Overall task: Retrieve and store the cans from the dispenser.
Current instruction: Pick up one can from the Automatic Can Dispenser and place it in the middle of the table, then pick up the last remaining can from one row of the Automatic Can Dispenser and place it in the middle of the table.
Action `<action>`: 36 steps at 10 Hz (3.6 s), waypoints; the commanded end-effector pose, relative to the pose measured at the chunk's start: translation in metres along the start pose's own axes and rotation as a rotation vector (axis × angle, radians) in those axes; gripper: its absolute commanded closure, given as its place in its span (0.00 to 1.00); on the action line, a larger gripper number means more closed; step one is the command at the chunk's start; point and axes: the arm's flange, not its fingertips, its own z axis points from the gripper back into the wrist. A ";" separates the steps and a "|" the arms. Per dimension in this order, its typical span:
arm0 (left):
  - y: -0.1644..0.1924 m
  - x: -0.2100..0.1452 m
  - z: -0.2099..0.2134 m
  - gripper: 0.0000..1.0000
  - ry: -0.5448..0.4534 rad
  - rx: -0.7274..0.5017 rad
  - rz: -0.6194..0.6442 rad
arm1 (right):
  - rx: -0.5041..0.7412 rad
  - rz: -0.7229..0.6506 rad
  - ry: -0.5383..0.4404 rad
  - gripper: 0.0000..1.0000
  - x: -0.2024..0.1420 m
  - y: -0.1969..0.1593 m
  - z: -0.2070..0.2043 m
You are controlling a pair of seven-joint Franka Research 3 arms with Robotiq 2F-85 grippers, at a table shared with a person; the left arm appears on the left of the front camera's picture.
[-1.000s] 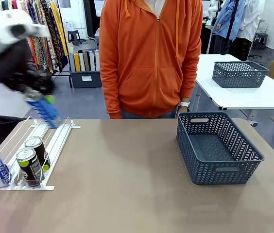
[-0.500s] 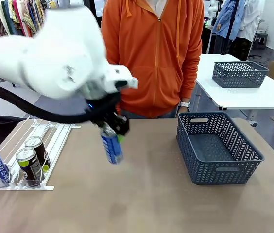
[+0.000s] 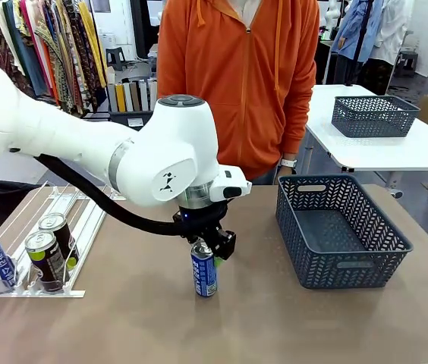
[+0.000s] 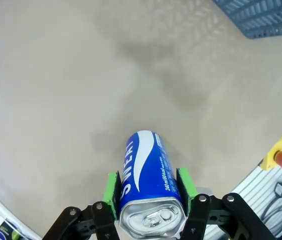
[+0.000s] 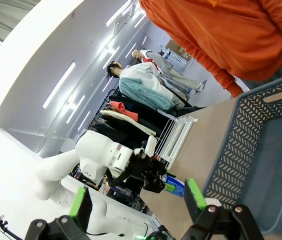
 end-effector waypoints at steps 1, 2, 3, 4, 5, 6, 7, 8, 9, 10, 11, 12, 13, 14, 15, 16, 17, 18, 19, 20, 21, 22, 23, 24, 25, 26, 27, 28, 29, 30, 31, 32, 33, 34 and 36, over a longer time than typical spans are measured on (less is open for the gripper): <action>0.002 0.006 0.015 1.00 -0.004 0.018 0.036 | 0.011 -0.010 -0.015 0.00 0.005 0.004 -0.002; 0.004 0.008 0.014 1.00 0.009 0.009 0.038 | 0.011 -0.010 -0.015 0.00 0.005 0.004 -0.002; 0.004 0.006 0.015 0.96 0.015 0.013 0.041 | 0.011 -0.010 -0.015 0.00 0.005 0.004 -0.002; 0.004 0.007 0.015 0.40 0.019 0.008 0.043 | 0.011 -0.010 -0.015 0.00 0.005 0.004 -0.002; 0.003 0.006 0.019 0.00 0.005 0.011 0.042 | 0.011 -0.010 -0.015 0.00 0.005 0.004 -0.002; 0.003 0.003 0.027 0.00 -0.025 0.029 0.046 | 0.011 -0.010 -0.015 0.00 0.005 0.004 -0.002; 0.005 0.000 0.042 0.00 -0.060 0.035 0.054 | 0.011 -0.010 -0.015 0.00 0.005 0.004 -0.002; 0.011 -0.007 0.067 0.00 -0.065 0.006 0.064 | 0.011 -0.010 -0.015 0.00 0.005 0.004 -0.002; 0.022 -0.021 0.103 0.00 -0.028 -0.007 0.065 | 0.011 -0.010 -0.015 0.00 0.005 0.004 -0.002; 0.039 -0.043 0.142 0.00 -0.030 -0.025 0.066 | 0.011 -0.010 -0.015 0.00 0.005 0.004 -0.002; 0.062 -0.070 0.176 0.00 -0.047 -0.076 0.046 | 0.011 -0.010 -0.015 0.00 0.005 0.004 -0.002; 0.099 -0.105 0.206 0.00 -0.119 -0.170 0.056 | 0.011 -0.010 -0.015 0.00 0.005 0.004 -0.002; 0.139 -0.140 0.227 0.00 -0.174 -0.259 0.104 | 0.011 -0.010 -0.015 0.00 0.005 0.004 -0.002; 0.182 -0.181 0.244 0.00 -0.248 -0.329 0.191 | 0.011 -0.010 -0.015 0.00 0.005 0.004 -0.002; 0.224 -0.226 0.253 0.00 -0.327 -0.421 0.295 | 0.011 -0.010 -0.015 0.00 0.005 0.004 -0.002; 0.269 -0.281 0.251 0.00 -0.412 -0.586 0.352 | 0.011 -0.010 -0.015 0.00 0.005 0.004 -0.002; 0.304 -0.330 0.239 0.00 -0.506 -0.726 0.433 | 0.011 -0.010 -0.015 0.00 0.005 0.004 -0.002; 0.335 -0.372 0.217 0.00 -0.604 -0.873 0.487 | 0.011 -0.010 -0.015 0.00 0.005 0.004 -0.002; 0.358 -0.408 0.192 0.00 -0.676 -1.021 0.498 | 0.011 -0.010 -0.015 0.00 0.005 0.004 -0.002; 0.377 -0.435 0.166 0.00 -0.733 -1.101 0.572 | 0.011 -0.010 -0.015 0.00 0.005 0.004 -0.002; 0.389 -0.448 0.147 0.00 -0.769 -1.179 0.564 | 0.011 -0.010 -0.015 0.00 0.005 0.004 -0.002; 0.394 -0.449 0.138 0.00 -0.757 -1.198 0.592 | 0.011 -0.010 -0.015 0.00 0.005 0.004 -0.002; 0.370 -0.466 0.160 0.00 -0.749 -1.078 0.586 | 0.011 -0.010 -0.015 0.00 0.005 0.004 -0.002; 0.370 -0.466 0.160 0.00 -0.749 -1.078 0.586 | 0.011 -0.010 -0.015 0.00 0.005 0.004 -0.002; 0.370 -0.466 0.160 0.00 -0.749 -1.078 0.586 | 0.011 -0.010 -0.015 0.00 0.005 0.004 -0.002; 0.370 -0.466 0.160 0.00 -0.749 -1.078 0.586 | 0.011 -0.010 -0.015 0.00 0.005 0.004 -0.002; 0.370 -0.466 0.160 0.00 -0.749 -1.078 0.586 | 0.011 -0.010 -0.015 0.00 0.005 0.004 -0.002; 0.370 -0.466 0.160 0.00 -0.749 -1.078 0.586 | 0.011 -0.010 -0.015 0.00 0.005 0.004 -0.002; 0.370 -0.466 0.160 0.00 -0.749 -1.078 0.586 | 0.011 -0.010 -0.015 0.00 0.005 0.004 -0.002; 0.370 -0.466 0.160 0.00 -0.749 -1.078 0.586 | 0.011 -0.010 -0.015 0.00 0.005 0.004 -0.002; 0.370 -0.466 0.160 0.00 -0.749 -1.078 0.586 | 0.011 -0.010 -0.015 0.00 0.005 0.004 -0.002; 0.370 -0.466 0.160 0.00 -0.749 -1.078 0.586 | 0.011 -0.010 -0.015 0.00 0.005 0.004 -0.002; 0.370 -0.466 0.160 0.00 -0.749 -1.078 0.586 | 0.011 -0.010 -0.015 0.00 0.005 0.004 -0.002; 0.372 -0.465 0.159 0.00 -0.739 -1.070 0.594 | 0.011 -0.010 -0.015 0.00 0.005 0.004 -0.002; 0.347 -0.405 0.184 0.00 -0.258 -0.630 0.861 | 0.011 -0.010 -0.015 0.00 0.005 0.004 -0.002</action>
